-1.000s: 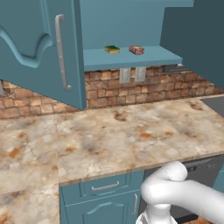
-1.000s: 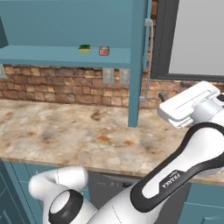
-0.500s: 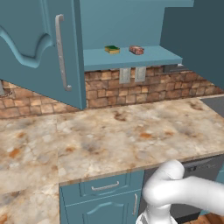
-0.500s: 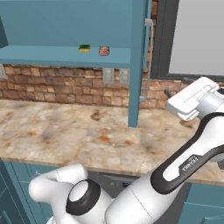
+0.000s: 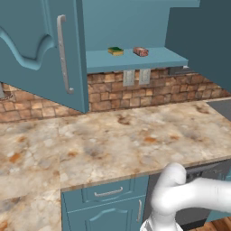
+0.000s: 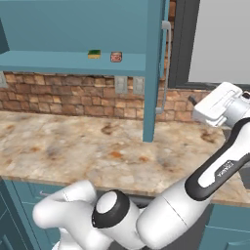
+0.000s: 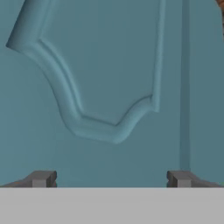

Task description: Pick up the bar soap and sponge from the sink, and place them back in the cabinet, and close the cabinet doors.

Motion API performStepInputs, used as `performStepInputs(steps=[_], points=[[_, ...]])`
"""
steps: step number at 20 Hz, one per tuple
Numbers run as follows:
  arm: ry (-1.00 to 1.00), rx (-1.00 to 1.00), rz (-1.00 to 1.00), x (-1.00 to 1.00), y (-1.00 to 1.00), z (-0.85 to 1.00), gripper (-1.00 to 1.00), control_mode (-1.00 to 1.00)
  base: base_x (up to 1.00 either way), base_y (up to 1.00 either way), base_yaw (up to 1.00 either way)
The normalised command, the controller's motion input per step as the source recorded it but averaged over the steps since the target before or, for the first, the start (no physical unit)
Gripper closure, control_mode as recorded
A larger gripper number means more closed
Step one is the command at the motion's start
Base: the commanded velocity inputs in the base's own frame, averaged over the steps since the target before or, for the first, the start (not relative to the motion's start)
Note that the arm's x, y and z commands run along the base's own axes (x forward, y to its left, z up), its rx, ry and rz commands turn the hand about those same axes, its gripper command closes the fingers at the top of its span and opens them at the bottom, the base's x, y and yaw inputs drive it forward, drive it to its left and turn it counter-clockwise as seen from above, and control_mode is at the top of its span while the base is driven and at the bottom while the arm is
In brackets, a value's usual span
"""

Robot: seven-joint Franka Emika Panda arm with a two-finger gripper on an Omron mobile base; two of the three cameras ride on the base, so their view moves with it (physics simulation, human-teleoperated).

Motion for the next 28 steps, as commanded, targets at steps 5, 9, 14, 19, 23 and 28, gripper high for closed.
performStepInputs(steps=[5,9,14,19,23,28], points=[[0.01,0.0,0.04,0.04,0.0,0.0,-1.0,-1.0,0.0,0.0,0.0],[0.01,0.0,0.0,0.0,0.04,0.0,-1.0,-1.0,0.0,0.0,0.0],[0.0,0.0,0.0,0.0,0.27,0.0,-1.0,-1.0,0.0,0.0,0.0],[0.0,0.0,0.0,0.0,0.46,0.0,-1.0,-1.0,0.0,0.0,0.0],[0.0,0.0,0.0,-0.02,0.42,0.0,-1.0,-1.0,0.0,0.0,0.0],[0.0,0.0,0.0,-0.04,0.42,0.0,-1.0,-1.0,0.0,0.0,0.0]])
